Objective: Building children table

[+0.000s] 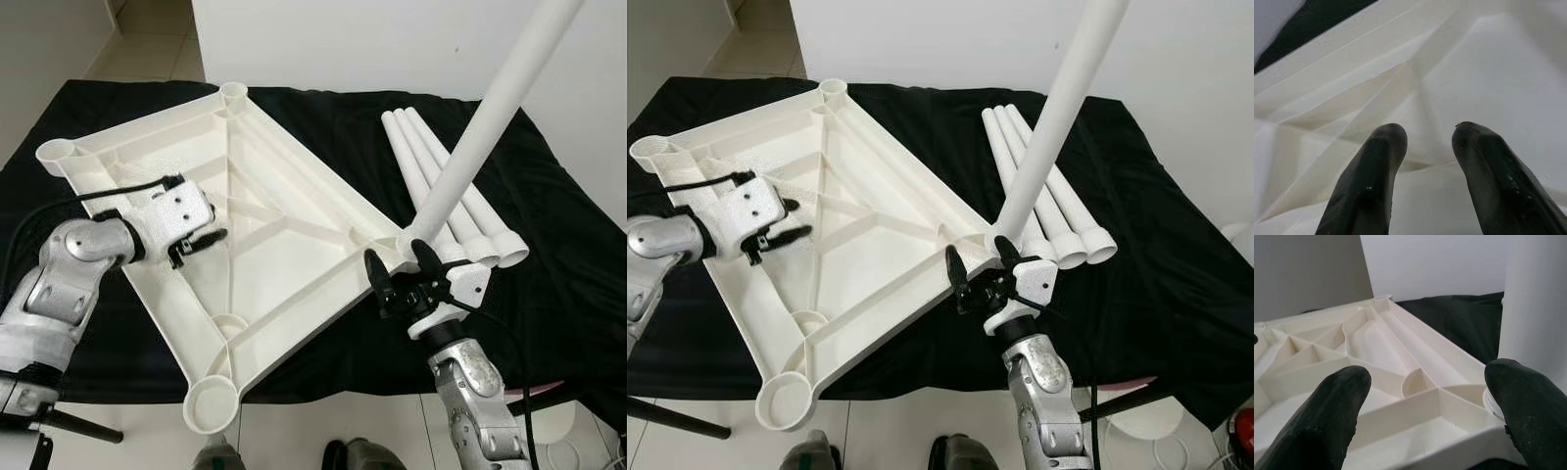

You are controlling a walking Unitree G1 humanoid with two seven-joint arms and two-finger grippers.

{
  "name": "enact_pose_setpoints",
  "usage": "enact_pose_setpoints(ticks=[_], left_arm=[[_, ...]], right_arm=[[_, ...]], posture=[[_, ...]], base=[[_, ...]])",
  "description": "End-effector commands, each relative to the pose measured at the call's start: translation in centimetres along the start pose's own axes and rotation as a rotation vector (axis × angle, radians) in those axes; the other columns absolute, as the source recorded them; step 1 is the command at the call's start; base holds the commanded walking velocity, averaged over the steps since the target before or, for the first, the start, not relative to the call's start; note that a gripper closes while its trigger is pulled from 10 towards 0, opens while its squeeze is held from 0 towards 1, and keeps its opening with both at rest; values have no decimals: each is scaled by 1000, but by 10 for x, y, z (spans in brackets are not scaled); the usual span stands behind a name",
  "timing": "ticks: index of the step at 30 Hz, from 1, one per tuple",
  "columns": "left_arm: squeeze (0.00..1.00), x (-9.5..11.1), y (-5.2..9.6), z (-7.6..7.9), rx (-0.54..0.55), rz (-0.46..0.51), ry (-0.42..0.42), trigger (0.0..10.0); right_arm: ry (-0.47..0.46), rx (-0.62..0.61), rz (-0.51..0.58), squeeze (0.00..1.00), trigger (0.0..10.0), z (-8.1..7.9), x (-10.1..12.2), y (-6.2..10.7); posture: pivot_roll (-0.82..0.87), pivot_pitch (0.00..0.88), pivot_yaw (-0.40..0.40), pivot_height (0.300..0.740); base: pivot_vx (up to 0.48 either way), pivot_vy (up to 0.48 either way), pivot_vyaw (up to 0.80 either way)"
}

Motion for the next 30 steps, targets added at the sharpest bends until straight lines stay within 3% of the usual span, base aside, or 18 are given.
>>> enact_pose_setpoints(ticks=[1,5,11,16,21,22,24,25,30], left_arm=[[0,5,5,8,-74,43,-19,10000],[0,6,16,16,-141,75,-17,10000],[0,-1,27,9,-120,54,-11,10000],[0,-22,41,11,-184,-48,-47,10000],[0,-29,44,15,-224,-85,-65,10000],[482,-40,46,20,-280,-153,-64,10000],[482,-44,46,21,-298,-174,-55,10000],[1000,-45,46,25,-335,-186,-43,10000],[1000,-45,46,27,-353,-186,-47,10000]], right_arm=[[-4,23,-13,0,10000,1,-1,3],[19,44,-29,0,10000,5,-2,4],[29,54,-33,0,10000,9,-2,4],[38,78,-36,0,10000,9,-2,2],[40,82,-37,0,10000,9,-2,1],[42,89,-39,0,10000,8,-3,1],[43,92,-40,0,10000,7,-3,1],[45,94,-40,0,10000,7,-3,1],[45,96,-41,0,10000,7,-3,1]], posture=[[84,50,-23,740],[89,57,-23,740],[102,68,-24,740],[111,76,-21,740],[111,76,-21,740],[111,78,-16,740],[111,78,-16,740],[111,79,-17,740],[111,79,-17,740]], base=[[0,0,0],[0,0,0],[0,0,0],[0,0,0],[0,0,0],[0,0,0],[0,0,0],[0,0,0],[0,0,0]])
Point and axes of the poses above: a point about 5 cm out from each wrist's last joint towards the gripper, its own y axis pointing back from the gripper into the wrist, its own x axis along the axis of the wrist's last joint, z = x × y, the point moved 3 cm from there along -y, pointing out of the wrist towards the gripper, and after that the axes turned 7 degrees about y, right-handed, at the moved point
